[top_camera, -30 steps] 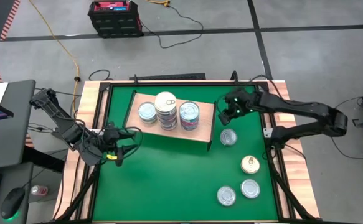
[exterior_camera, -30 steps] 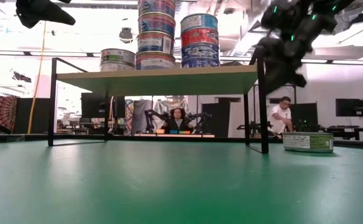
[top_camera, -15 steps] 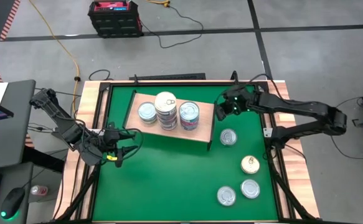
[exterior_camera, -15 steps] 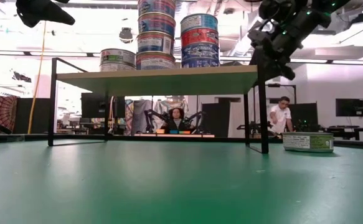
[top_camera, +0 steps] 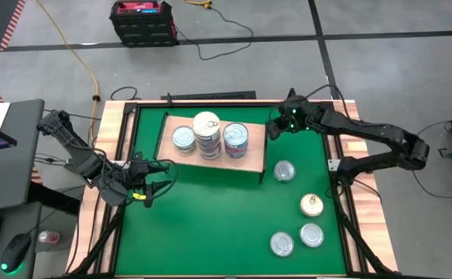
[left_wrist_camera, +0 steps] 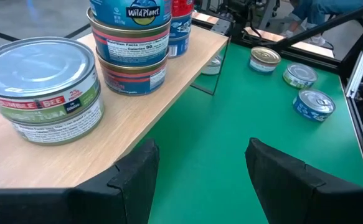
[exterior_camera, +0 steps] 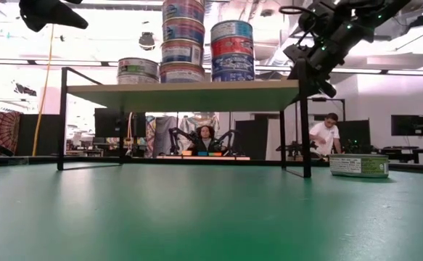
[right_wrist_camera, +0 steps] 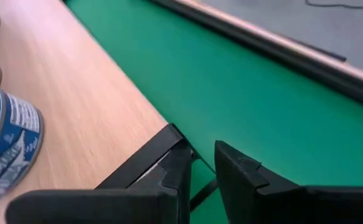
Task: Stack canned seafood by type on shelf
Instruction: Adjust the shelf on the table, then stack the green tuna can on top of the colored tuna cans
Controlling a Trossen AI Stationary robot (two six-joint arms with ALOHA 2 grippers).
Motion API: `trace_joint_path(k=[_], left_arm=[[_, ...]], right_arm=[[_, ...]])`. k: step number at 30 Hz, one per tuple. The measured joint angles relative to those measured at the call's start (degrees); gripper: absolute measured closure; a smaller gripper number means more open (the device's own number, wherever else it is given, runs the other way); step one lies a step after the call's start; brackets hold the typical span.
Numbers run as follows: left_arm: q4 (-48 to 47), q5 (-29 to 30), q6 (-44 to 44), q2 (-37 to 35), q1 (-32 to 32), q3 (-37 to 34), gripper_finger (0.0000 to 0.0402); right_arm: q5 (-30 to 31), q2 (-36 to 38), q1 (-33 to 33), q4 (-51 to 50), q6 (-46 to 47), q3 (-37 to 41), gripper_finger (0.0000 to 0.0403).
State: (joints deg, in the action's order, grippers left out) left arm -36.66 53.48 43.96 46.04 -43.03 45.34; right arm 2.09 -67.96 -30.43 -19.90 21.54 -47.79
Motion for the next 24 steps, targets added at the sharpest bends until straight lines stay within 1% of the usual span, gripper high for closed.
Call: trace_joint_path(k=[7,14,17,20,24], left_arm=[[0.03,1.45,0.33,0.02,-0.02,0.0,0.0171],[0.06,2.01,2.58,0.02,-0.01,0.0,0.0171],[0.06,2.07,3.47,0.02,-0.02,0.0,0.0171],[0.07,1.83,5.3,0.02,0.0,0.0,0.0171],[0.1,1.16,6.91,0.02,-0.01,0.0,0.0171]], right_arm=[[-2.65,-0.89,-6.41,3.68,-3.52,0.0,0.0305],[-6.73,-5.59,-11.11,9.61,-5.56,-0.09,0.0305],[-8.41,-7.44,-12.34,9.61,-6.4,-0.21,0.0305],[-8.99,-6.66,-12.81,3.55,-6.92,-1.82,0.0305],[-7.9,-3.11,-12.38,-12.58,-7.77,-5.81,0.0305]])
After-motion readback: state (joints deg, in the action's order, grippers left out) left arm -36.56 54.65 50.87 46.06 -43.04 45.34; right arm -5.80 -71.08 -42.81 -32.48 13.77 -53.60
